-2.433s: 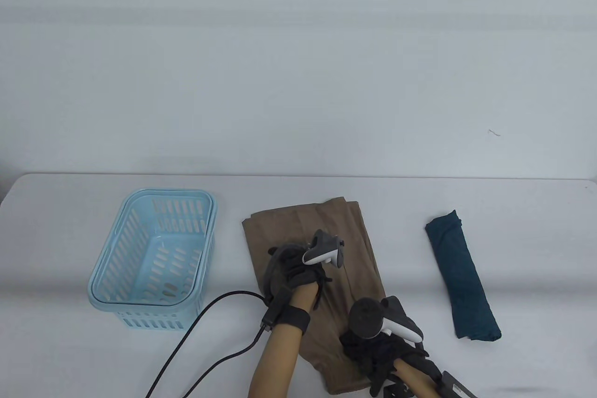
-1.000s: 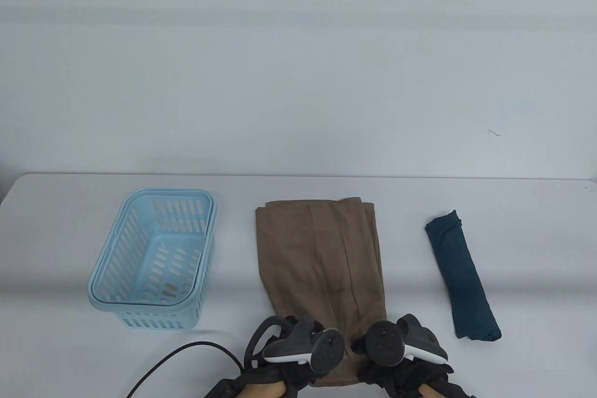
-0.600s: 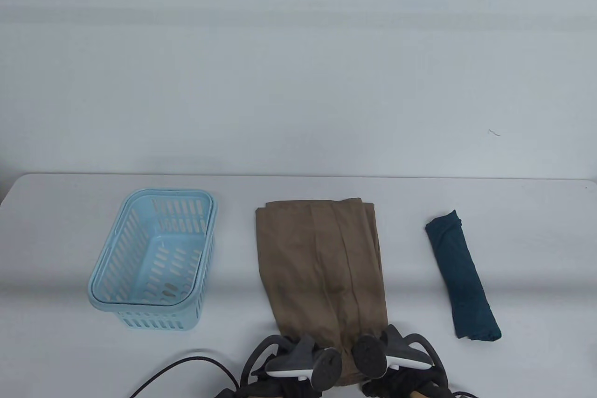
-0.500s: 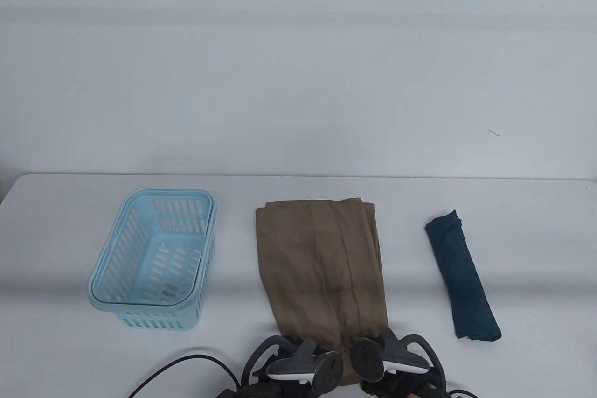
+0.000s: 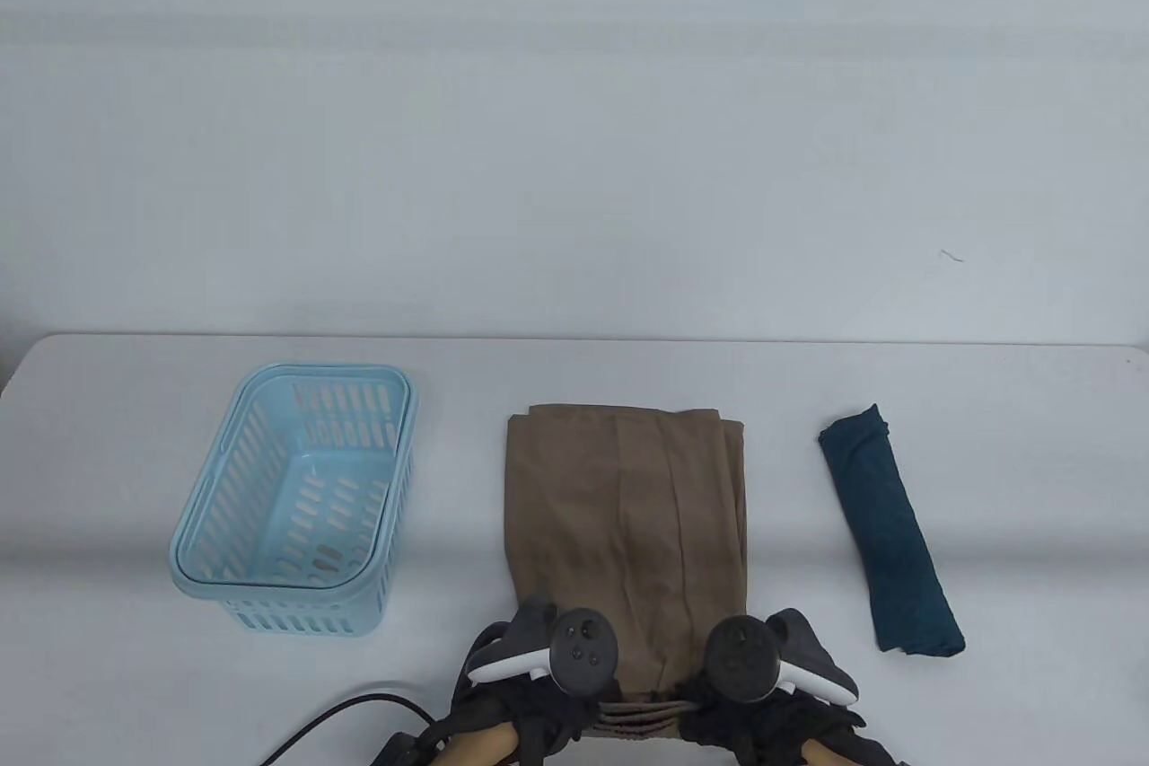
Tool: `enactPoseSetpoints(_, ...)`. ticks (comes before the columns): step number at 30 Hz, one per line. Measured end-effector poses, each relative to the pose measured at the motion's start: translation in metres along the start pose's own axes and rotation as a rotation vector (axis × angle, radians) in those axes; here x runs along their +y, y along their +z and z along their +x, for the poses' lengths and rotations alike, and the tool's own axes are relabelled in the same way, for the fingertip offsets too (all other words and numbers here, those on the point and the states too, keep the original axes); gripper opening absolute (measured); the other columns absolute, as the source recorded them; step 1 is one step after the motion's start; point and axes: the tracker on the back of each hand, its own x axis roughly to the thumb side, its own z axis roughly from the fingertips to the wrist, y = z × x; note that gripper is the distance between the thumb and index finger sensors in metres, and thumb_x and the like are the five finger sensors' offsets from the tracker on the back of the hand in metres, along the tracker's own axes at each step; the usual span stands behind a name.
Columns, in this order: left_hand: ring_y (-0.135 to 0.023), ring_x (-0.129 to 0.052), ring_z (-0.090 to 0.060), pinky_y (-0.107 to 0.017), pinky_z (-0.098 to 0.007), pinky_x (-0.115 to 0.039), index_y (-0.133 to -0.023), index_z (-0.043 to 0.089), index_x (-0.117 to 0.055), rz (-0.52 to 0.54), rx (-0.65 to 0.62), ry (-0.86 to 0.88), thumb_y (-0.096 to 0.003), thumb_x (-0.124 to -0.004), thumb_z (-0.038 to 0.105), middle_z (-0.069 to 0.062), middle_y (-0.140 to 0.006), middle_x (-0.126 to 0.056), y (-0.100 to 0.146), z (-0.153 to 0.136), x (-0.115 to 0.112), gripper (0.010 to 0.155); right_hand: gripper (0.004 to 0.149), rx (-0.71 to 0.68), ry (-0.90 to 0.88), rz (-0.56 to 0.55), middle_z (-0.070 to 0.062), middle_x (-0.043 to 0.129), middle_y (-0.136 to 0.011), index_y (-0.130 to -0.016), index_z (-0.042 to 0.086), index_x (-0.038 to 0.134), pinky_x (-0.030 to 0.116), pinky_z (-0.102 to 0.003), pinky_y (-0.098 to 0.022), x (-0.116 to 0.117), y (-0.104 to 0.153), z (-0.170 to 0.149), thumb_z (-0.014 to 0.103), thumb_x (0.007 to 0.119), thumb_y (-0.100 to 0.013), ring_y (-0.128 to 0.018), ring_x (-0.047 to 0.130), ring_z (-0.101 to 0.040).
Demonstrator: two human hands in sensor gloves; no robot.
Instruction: Roll shorts into tight roll
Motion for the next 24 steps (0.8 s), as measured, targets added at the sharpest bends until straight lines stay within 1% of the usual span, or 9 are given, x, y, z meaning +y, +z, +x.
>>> enactPoseSetpoints(4,-0.082,-0.092,-0.035,-0.067,-0.071,-0.052,-0.101,0.013,-0.065,0.108,-0.017,-0.103,-0.0502,-0.068,0.026,-0.014,-0.094,-0.087,0.008,0.009,0.006,0.052,0.049,0.036,0.074,-0.024,-0.014,0.074,-0.091,-0.091,0.012,0.073,0.038,-0.067,-0.068,0.003,-0.002,0.003,0.037,0.059,-0.051,-0.089,0.059,-0.042)
enactPoseSetpoints(6,-0.089,-0.086,-0.038,-0.067,-0.072,-0.049,-0.101,0.014,-0.064,0.225,-0.115,-0.2,-0.0494,-0.071,0.029,-0.015,-0.101,-0.08,0.019,0.022,0.013,0.055,0.049,0.054,0.106,-0.047,-0.014,0.075,-0.09,-0.09,0.012,0.073,0.037,-0.067,-0.068,0.005,-0.004,0.005,0.037,0.055,-0.052,-0.089,0.058,-0.043)
enactPoseSetpoints(7,-0.09,-0.085,-0.037,-0.067,-0.072,-0.048,-0.099,0.017,-0.069,0.253,-0.164,-0.212,-0.049,-0.072,0.03,-0.014,-0.101,-0.08,0.022,0.028,0.015,0.052,0.049,0.063,0.115,-0.058,-0.014,0.075,-0.089,-0.089,0.011,0.074,0.037,-0.067,-0.068,0.005,-0.005,0.006,0.037,0.054,-0.052,-0.089,0.058,-0.043)
enactPoseSetpoints(9,-0.092,-0.084,-0.037,-0.068,-0.071,-0.048,-0.093,0.021,-0.078,0.238,-0.251,-0.209,-0.0488,-0.073,0.029,-0.012,-0.102,-0.08,0.024,0.037,0.014,0.045,0.048,0.079,0.143,-0.079,-0.014,0.076,-0.088,-0.087,0.011,0.075,0.037,-0.067,-0.068,0.006,-0.006,0.008,0.036,0.053,-0.052,-0.088,0.058,-0.044)
enactPoseSetpoints(12,-0.096,-0.078,-0.04,-0.069,-0.072,-0.045,-0.092,0.02,-0.08,0.162,-0.205,-0.305,-0.0489,-0.074,0.031,-0.012,-0.106,-0.074,0.019,0.039,0.003,0.045,0.048,0.095,0.174,-0.117,-0.014,0.076,-0.087,-0.086,0.012,0.076,0.037,-0.067,-0.068,0.008,-0.006,0.009,0.036,0.052,-0.052,-0.088,0.059,-0.044)
enactPoseSetpoints(15,-0.093,-0.083,-0.037,-0.069,-0.071,-0.047,-0.093,0.022,-0.078,0.219,-0.162,-0.41,-0.0482,-0.074,0.032,-0.007,-0.106,-0.077,0.016,0.035,0.001,0.046,0.048,0.113,0.205,-0.204,-0.013,0.078,-0.086,-0.085,0.014,0.079,0.04,-0.067,-0.068,0.008,-0.003,0.009,0.038,0.054,-0.052,-0.087,0.062,-0.042)
enactPoseSetpoints(17,-0.094,-0.083,-0.037,-0.069,-0.072,-0.047,-0.096,0.022,-0.074,0.203,-0.13,-0.402,-0.0486,-0.074,0.033,-0.006,-0.107,-0.075,0.012,0.03,-0.001,0.049,0.047,0.127,0.209,-0.271,-0.012,0.079,-0.087,-0.087,0.02,0.08,0.043,-0.066,-0.067,0.008,-0.002,0.006,0.04,0.057,-0.051,-0.086,0.065,-0.04)
enactPoseSetpoints(20,-0.093,-0.083,-0.039,-0.068,-0.072,-0.047,-0.097,0.02,-0.074,0.245,-0.105,-0.404,-0.0483,-0.074,0.034,-0.008,-0.107,-0.076,0.008,0.026,-0.006,0.05,0.049,0.132,0.213,-0.355,-0.012,0.08,-0.087,-0.091,0.023,0.079,0.045,-0.065,-0.067,0.009,-0.002,0.003,0.042,0.062,-0.049,-0.084,0.068,-0.039)
enactPoseSetpoints(24,-0.093,-0.083,-0.04,-0.068,-0.072,-0.047,-0.098,0.018,-0.072,0.26,-0.059,-0.458,-0.0487,-0.073,0.035,-0.011,-0.106,-0.076,0.001,0.023,-0.011,0.052,0.05,0.136,0.235,-0.376,-0.011,0.077,-0.091,-0.094,0.023,0.076,0.044,-0.064,-0.068,0.01,-0.003,0.003,0.04,0.064,-0.048,-0.086,0.067,-0.038)
